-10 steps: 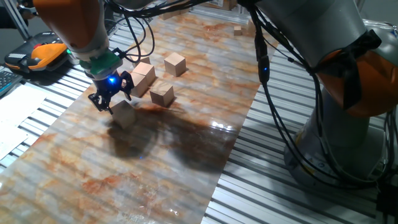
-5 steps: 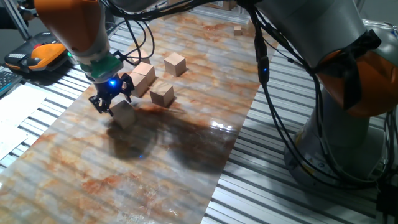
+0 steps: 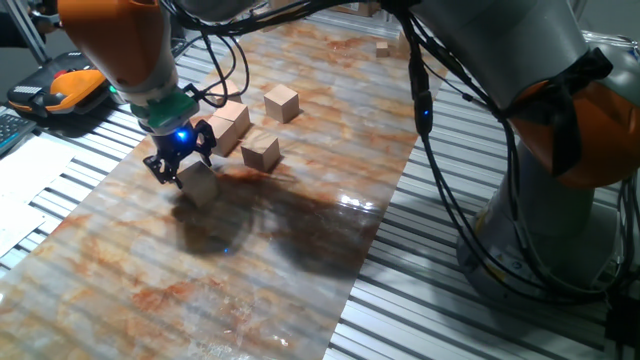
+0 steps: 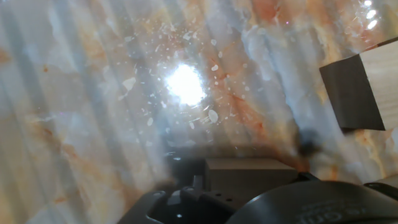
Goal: Stack the blocks into a pyramid shape
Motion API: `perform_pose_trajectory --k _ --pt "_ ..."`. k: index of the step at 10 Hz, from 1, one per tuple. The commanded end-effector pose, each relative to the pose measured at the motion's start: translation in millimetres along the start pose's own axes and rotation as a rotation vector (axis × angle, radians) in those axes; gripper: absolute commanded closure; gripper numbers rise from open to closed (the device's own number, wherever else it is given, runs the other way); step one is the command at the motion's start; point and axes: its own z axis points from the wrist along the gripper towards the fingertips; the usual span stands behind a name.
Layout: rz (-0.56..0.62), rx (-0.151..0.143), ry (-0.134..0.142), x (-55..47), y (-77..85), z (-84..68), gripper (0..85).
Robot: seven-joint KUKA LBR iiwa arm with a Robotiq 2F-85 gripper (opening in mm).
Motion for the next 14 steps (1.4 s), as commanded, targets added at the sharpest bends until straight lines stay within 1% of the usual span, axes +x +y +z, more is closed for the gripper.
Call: perform_pose_trajectory --k 1,4,7,8,9,10,12,13,14 --pt "-0.001 -0.006 0.011 0.1 0.1 0.3 17.0" --pt "-0.003 -0.011 0.042 0.3 0.6 1.4 17.0" --pt "-0.005 -0.012 0.046 0.5 0.8 2.0 17.0" --pt "-0.007 -0.014 0.048 0.5 0.9 2.3 34.0" --pt "-0.009 -0.019 0.056 0.6 0.9 2.3 34.0" --pt "-0.009 -0.025 0.060 0.8 0.9 2.3 34.0" --pt "-0.010 -0.026 0.062 1.0 1.0 2.4 34.0" --pt "-0.003 -0.045 0.073 0.6 0.5 2.9 51.0" --pt "0.004 -0.061 0.080 0.9 0.5 2.9 85.0"
